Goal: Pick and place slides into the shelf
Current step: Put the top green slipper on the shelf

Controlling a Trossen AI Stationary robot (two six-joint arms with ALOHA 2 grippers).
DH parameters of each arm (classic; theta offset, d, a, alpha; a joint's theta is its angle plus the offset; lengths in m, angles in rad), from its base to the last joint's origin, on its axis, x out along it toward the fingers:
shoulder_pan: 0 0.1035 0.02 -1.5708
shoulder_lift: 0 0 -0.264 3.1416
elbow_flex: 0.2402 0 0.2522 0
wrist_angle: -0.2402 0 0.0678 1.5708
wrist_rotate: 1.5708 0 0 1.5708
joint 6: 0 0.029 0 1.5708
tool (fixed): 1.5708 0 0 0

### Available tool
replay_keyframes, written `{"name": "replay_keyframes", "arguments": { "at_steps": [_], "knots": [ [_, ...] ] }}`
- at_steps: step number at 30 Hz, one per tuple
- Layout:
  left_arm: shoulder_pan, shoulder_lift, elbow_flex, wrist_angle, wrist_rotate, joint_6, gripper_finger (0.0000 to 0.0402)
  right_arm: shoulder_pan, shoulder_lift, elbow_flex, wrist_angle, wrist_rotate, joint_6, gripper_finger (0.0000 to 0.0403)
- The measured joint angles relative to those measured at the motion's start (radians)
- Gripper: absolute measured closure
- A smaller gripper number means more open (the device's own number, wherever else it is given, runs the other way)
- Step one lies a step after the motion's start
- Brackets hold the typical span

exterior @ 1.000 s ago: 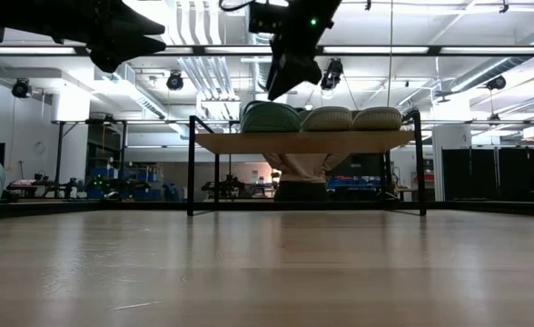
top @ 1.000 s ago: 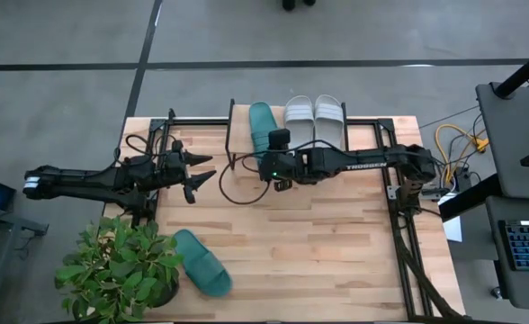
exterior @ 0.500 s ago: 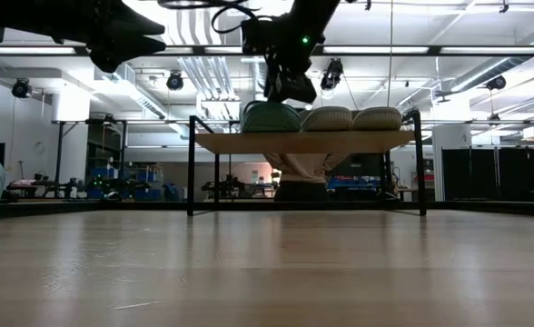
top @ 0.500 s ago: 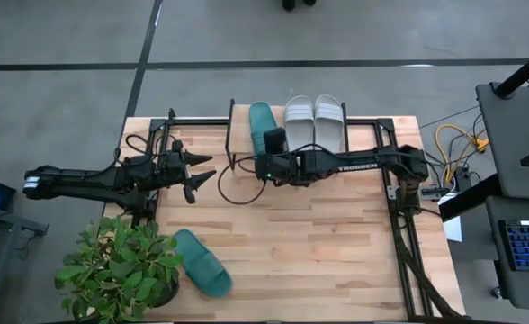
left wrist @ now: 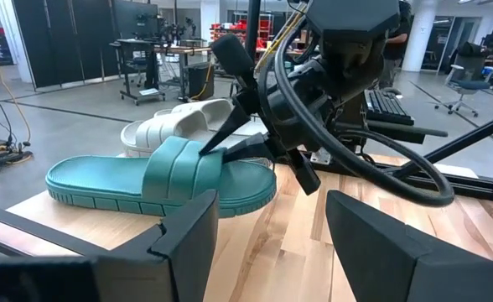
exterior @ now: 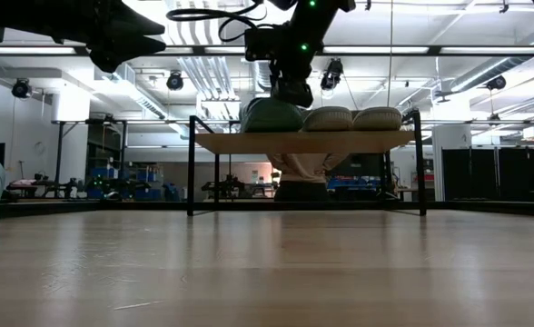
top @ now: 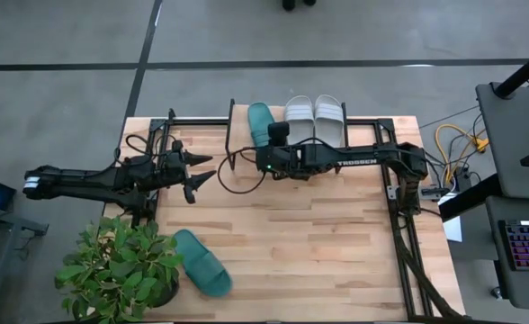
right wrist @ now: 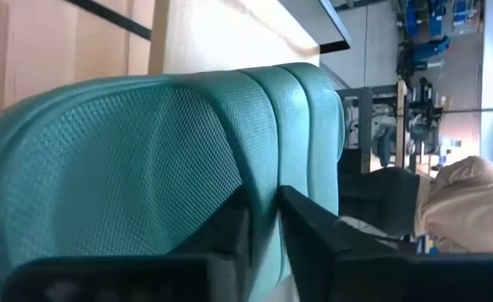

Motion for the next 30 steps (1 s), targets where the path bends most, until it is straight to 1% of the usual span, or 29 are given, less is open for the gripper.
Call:
{"name": "replay_keyframes", "arguments": {
  "at_steps": [3,6,7,11,13,25,30],
  "knots": [
    [0.0,0.0,0.0,0.0,0.0,0.0,0.0194,0.004,0.0,0.0,0.002,0.003,0.045,0.0385],
    [0.0,0.0,0.0,0.0,0.0,0.0,0.0194,0.012,0.0,0.0,0.001,0.012,0.088,0.0389],
    [0.0,0.0,0.0,0.0,0.0,0.0,0.0194,0.016,0.0,0.0,0.001,0.034,0.098,0.0389],
    [0.0,0.0,0.0,0.0,0.0,0.0,0.0194,0.041,0.001,0.0,-0.001,0.198,0.126,0.039],
    [0.0,0.0,0.0,0.0,0.0,0.0,0.0194,0.053,0.001,0.0,-0.004,0.23,0.149,0.039],
    [0.0,0.0,0.0,0.0,0.0,0.0,0.0194,0.095,0.001,-0.007,-0.009,0.249,0.367,0.0391],
    [0.0,0.0,0.0,0.0,0.0,0.0,0.0194,0.095,0.001,-0.016,-0.011,0.269,0.419,0.0392]
  ]
}}
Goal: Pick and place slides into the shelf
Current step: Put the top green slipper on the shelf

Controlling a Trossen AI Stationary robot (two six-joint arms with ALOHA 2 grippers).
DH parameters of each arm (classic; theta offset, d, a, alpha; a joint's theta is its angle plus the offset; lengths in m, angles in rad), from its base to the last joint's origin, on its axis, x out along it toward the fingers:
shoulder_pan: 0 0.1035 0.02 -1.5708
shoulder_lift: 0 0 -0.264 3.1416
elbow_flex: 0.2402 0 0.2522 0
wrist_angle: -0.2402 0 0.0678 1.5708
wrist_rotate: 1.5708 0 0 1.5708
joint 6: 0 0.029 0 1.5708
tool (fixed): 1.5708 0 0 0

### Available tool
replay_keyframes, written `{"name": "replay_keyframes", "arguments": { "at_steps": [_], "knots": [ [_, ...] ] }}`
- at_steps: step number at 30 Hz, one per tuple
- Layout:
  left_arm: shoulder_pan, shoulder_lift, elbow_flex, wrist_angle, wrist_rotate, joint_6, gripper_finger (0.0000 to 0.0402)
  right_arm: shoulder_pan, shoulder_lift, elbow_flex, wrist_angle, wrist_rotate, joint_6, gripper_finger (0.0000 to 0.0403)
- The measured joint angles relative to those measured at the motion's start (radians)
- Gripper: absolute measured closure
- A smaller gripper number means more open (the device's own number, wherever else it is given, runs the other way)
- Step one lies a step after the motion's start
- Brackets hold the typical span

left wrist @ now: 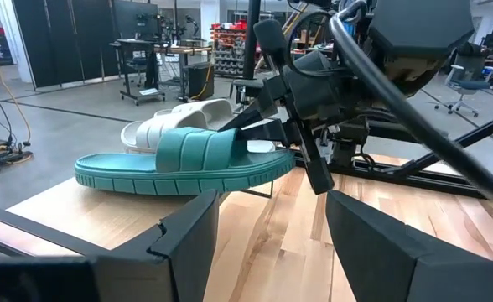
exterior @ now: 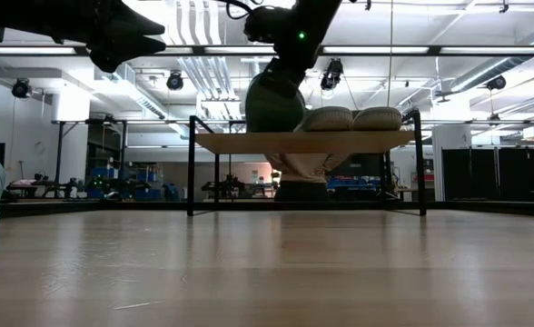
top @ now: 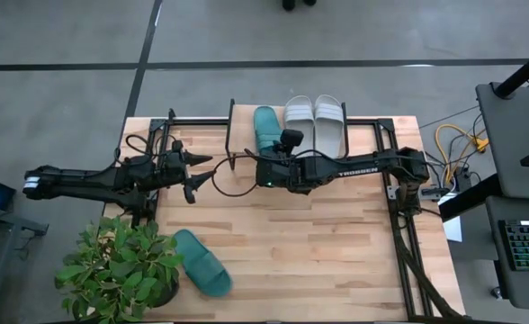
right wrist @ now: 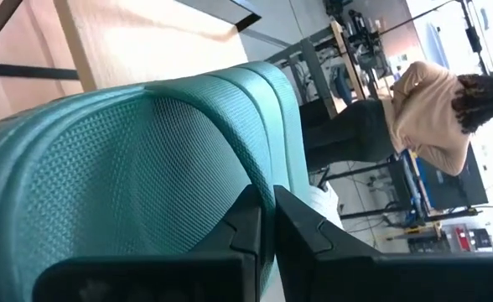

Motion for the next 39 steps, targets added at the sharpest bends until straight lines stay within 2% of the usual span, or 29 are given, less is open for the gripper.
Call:
{"name": "replay_keyframes", "arguments": {
  "at_steps": [7,17,25,39],
  "knots": [
    [0.0,0.0,0.0,0.0,0.0,0.0,0.0194,0.003,0.009,-0.013,-0.005,0.016,-0.001,0.0392],
    [0.0,0.0,0.0,0.0,0.0,0.0,0.0194,0.003,0.085,-0.013,-0.006,0.032,-0.038,0.0392],
    [0.0,0.0,0.0,0.0,0.0,-0.001,0.0194,0.003,0.072,-0.013,-0.003,0.044,-0.038,0.039],
    [0.0,0.0,0.0,-0.002,0.0,-0.001,0.0194,0.005,0.06,-0.014,0.003,0.038,-0.039,0.0344]
  ]
}}
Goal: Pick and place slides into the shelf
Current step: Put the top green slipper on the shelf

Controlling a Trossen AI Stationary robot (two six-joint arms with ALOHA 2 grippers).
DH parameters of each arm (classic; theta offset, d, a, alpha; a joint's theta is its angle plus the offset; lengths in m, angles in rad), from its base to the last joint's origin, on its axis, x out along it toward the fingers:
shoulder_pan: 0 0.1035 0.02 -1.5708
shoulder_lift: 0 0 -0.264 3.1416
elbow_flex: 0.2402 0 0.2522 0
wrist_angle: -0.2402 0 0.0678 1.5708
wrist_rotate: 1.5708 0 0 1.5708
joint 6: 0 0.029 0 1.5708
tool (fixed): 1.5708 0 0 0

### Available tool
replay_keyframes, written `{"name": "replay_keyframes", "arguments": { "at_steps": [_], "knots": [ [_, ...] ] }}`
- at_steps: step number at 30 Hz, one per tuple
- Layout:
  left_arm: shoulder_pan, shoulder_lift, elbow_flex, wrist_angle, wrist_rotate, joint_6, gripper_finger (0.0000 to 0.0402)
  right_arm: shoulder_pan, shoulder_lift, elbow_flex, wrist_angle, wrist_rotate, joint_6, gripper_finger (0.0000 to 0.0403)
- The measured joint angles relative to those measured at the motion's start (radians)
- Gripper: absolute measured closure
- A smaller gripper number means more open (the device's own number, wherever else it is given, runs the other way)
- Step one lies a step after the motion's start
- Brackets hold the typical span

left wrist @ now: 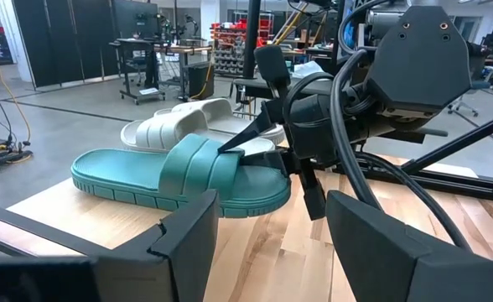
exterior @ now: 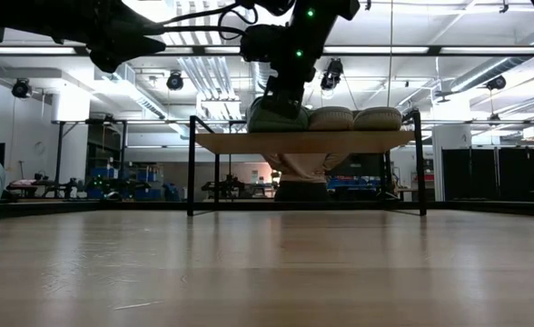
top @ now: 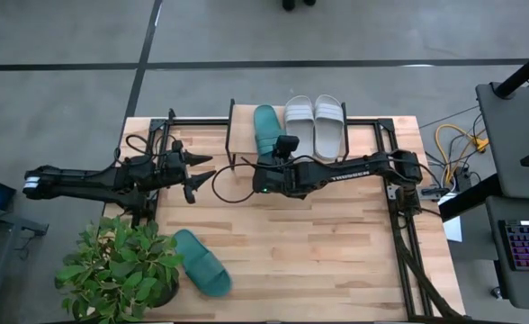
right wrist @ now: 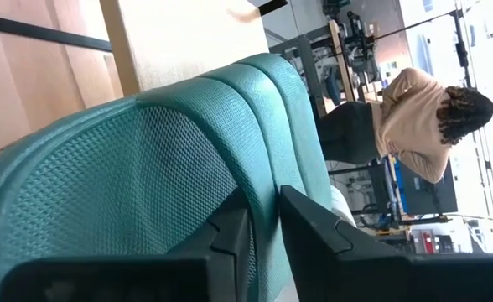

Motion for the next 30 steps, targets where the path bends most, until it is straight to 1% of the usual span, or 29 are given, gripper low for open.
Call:
{"name": "replay_keyframes", "arguments": {
  "at_steps": [11,17,21,28,30],
  "knots": [
    [0.0,0.0,-0.001,-0.001,0.0,0.0,0.0194,0.0,-0.025,0.0,0.0,-0.011,-0.022,0.0298],
    [0.0,0.0,-0.001,-0.002,0.0,0.0,0.0194,0.0,-0.075,0.021,-0.007,-0.162,0.014,0.0298],
    [0.0,0.0,-0.001,-0.002,0.0,0.001,0.0194,0.0,-0.087,0.038,-0.02,-0.186,0.009,0.0298],
    [0.0,0.0,-0.002,-0.002,0.0,0.001,0.0194,0.0,-0.087,0.043,-0.048,-0.19,0.009,0.0295],
    [0.0,0.0,-0.002,-0.001,0.0,0.001,0.0194,0.0,-0.087,0.043,-0.072,-0.208,0.01,0.0291]
  ]
}}
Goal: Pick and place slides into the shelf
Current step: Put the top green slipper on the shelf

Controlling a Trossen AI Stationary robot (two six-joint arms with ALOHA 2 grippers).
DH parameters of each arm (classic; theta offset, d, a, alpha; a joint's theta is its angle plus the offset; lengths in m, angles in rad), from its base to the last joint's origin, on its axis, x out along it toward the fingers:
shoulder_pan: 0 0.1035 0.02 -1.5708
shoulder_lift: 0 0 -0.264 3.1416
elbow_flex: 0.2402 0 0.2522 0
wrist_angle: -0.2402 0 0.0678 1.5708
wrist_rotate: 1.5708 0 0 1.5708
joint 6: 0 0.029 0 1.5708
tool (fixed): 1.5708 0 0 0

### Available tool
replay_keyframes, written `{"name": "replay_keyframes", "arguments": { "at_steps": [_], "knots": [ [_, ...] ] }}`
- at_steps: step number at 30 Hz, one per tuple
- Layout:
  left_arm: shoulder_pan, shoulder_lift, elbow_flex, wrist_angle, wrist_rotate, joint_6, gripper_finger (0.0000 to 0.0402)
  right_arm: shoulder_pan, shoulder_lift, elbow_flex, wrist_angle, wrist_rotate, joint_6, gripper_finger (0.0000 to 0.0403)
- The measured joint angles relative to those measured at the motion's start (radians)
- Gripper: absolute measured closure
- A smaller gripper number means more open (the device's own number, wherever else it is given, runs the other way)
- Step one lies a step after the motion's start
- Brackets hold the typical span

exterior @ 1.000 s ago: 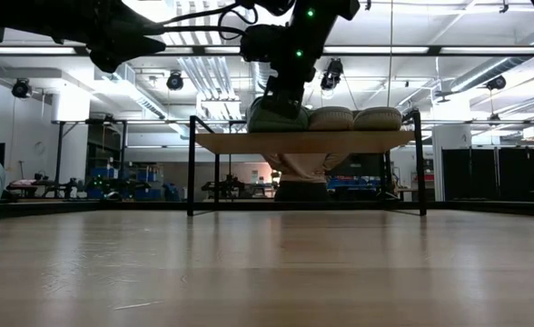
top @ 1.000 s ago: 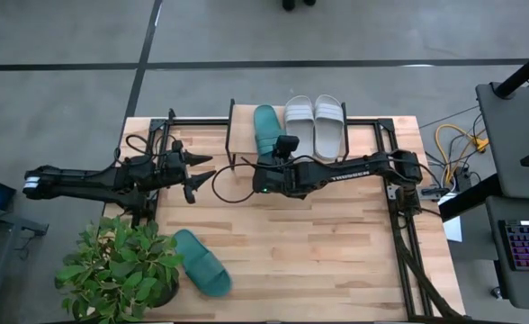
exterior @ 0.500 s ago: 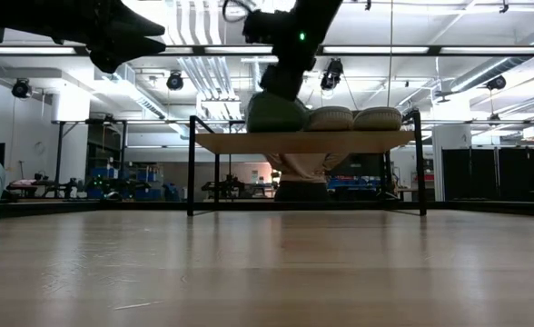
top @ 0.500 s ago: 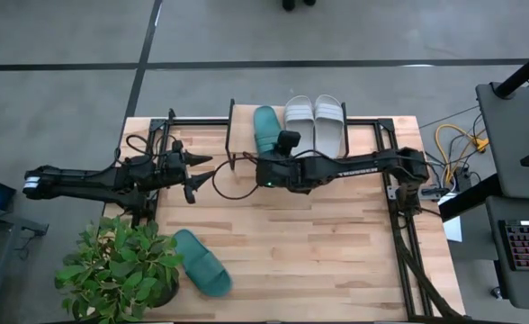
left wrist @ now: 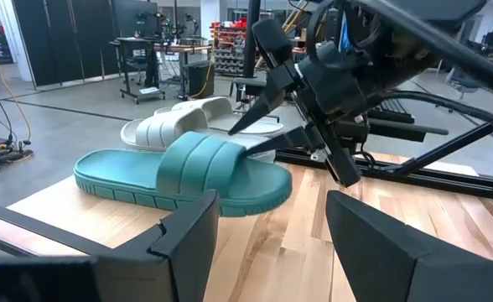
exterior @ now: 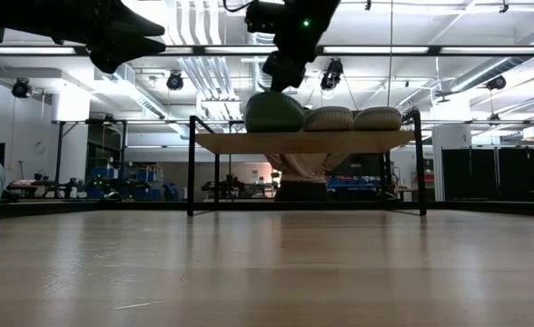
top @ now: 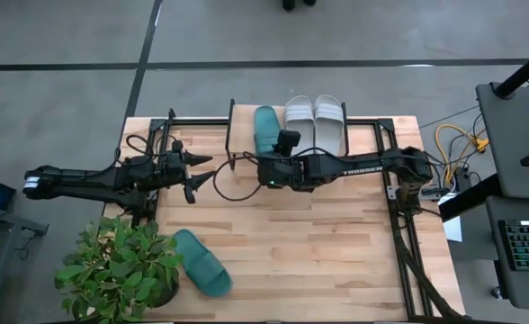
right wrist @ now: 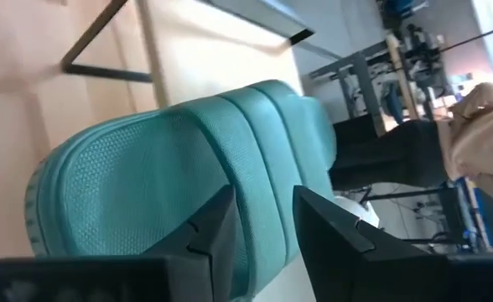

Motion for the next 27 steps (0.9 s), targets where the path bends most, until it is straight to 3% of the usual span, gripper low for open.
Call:
{"name": "replay_keyframes", "arguments": {
  "at_steps": [18,27],
  "knots": [
    [0.0,0.0,-0.001,0.0,0.0,0.0,0.0194,0.004,0.0,0.026,-0.033,-0.065,0.033,0.0275],
    [0.0,0.0,-0.001,0.0,0.0,0.0,0.0194,-0.007,0.0,0.165,-0.03,-0.245,-0.021,0.0272]
  ]
}}
